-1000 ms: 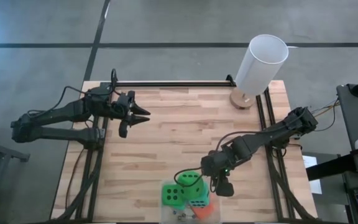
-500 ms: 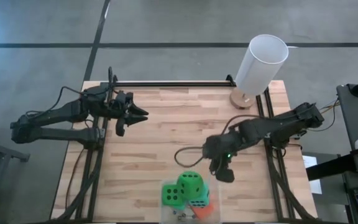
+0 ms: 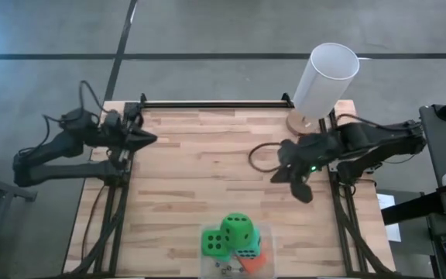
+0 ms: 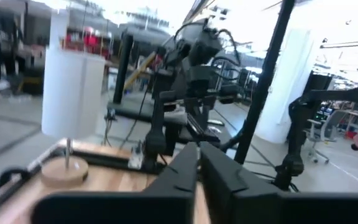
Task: Pick & Place Dice
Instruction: Return to Home Position
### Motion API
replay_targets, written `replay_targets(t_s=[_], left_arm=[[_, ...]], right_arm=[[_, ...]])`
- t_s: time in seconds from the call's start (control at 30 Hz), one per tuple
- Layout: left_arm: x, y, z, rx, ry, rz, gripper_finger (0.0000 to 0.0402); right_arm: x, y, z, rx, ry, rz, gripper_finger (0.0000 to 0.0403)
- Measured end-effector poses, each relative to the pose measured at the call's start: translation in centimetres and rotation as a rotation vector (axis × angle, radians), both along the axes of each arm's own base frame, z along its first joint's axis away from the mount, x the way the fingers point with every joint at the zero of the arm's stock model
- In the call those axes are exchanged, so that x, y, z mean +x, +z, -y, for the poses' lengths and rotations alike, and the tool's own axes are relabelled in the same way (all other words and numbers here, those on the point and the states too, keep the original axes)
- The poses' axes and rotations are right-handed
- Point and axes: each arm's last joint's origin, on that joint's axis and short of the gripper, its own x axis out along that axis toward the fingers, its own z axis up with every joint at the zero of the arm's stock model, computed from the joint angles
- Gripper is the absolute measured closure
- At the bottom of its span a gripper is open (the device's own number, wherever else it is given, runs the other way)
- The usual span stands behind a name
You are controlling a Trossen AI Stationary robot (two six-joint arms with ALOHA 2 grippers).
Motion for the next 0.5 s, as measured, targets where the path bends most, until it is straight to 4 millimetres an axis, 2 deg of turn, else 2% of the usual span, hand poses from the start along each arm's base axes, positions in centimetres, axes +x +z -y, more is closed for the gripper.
replay_targets(t_s=[0.07, 0.3, 0.5], left_arm=[[-0.7, 0.2, 0.2, 0.036, 0.003, 0.027, 0.0393], [-2.7, 0.2, 0.6, 0.085, 0.022, 0.058, 0.0398], [-3.8, -0.4, 0.7, 0.085, 0.076, 0.020, 0.0399]], right_arm=[[-1.0, 0.8, 0.4, -0.056, -0.006, 0.055, 0.0394], [-3.2, 2.8, 1.2, -0.166, 0.047, 0.325, 0.0394], [-4.6, 2.4, 1.5, -0.214, 0.087, 0.484, 0.0394]])
